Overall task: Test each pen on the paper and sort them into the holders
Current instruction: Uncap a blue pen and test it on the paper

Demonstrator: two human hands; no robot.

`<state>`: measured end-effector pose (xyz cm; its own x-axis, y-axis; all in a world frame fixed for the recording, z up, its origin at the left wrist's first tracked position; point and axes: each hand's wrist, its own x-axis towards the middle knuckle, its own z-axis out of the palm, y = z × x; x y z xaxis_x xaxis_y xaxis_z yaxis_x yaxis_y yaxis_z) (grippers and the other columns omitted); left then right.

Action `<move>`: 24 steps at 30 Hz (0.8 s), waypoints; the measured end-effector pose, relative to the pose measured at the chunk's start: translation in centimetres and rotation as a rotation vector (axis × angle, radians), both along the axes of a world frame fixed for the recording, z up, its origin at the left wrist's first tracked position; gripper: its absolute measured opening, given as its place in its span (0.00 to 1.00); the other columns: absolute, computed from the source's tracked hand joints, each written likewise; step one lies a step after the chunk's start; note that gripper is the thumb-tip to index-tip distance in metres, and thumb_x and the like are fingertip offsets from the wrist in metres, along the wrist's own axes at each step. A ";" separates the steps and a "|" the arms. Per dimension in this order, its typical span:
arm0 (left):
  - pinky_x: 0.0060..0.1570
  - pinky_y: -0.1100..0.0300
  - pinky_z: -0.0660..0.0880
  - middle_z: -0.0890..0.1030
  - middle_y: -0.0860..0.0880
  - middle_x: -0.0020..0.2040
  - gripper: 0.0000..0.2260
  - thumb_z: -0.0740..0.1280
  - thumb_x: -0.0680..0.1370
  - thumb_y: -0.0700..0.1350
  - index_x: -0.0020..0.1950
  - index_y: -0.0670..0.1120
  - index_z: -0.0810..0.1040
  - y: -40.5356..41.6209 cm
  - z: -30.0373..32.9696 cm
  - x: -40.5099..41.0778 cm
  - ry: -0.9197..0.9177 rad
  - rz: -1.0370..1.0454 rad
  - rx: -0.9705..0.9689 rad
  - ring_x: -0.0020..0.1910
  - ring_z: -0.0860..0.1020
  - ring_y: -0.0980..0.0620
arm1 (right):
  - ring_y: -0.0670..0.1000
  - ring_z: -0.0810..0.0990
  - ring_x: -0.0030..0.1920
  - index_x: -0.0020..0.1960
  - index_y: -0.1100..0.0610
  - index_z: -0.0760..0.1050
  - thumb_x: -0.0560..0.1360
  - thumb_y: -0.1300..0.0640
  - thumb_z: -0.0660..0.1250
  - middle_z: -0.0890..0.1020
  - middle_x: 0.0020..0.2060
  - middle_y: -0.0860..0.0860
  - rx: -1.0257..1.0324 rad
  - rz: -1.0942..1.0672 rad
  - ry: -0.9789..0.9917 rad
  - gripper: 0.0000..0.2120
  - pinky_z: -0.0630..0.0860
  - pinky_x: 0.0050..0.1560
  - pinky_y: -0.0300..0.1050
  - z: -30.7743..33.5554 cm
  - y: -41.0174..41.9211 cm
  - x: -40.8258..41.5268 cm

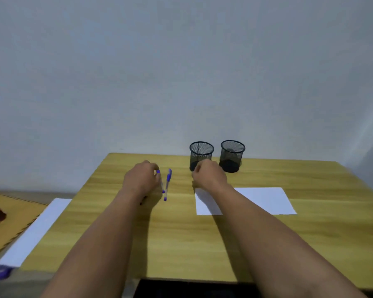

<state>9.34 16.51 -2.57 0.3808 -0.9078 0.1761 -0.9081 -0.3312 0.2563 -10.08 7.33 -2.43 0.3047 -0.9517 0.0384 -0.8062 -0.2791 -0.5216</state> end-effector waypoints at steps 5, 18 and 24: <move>0.49 0.51 0.77 0.79 0.50 0.58 0.13 0.62 0.80 0.50 0.61 0.53 0.81 -1.9 -1.4 2.0 -0.009 0.012 -0.008 0.57 0.78 0.46 | 0.60 0.85 0.54 0.56 0.57 0.82 0.79 0.45 0.71 0.86 0.53 0.54 0.061 0.104 0.077 0.16 0.81 0.49 0.50 -2.0 -1.0 5.9; 0.54 0.50 0.78 0.76 0.52 0.69 0.17 0.64 0.81 0.48 0.70 0.54 0.75 -2.4 -1.5 2.8 -0.014 -0.041 -0.098 0.65 0.75 0.48 | 0.59 0.82 0.47 0.45 0.57 0.75 0.76 0.43 0.72 0.84 0.45 0.53 0.095 0.151 0.034 0.17 0.76 0.43 0.48 -1.0 -1.1 7.5; 0.59 0.54 0.75 0.78 0.55 0.69 0.20 0.67 0.78 0.45 0.71 0.54 0.76 -1.2 1.1 0.2 0.032 -0.258 -0.115 0.65 0.77 0.50 | 0.53 0.85 0.36 0.44 0.60 0.85 0.77 0.61 0.74 0.87 0.38 0.53 0.274 0.318 -0.281 0.04 0.87 0.47 0.50 2.5 -0.5 3.4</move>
<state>9.51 15.34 -1.48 0.1472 -0.9500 0.2754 -0.9493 -0.0576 0.3089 -6.64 6.82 0.11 0.5945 -0.8003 -0.0776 -0.5214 -0.3102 -0.7950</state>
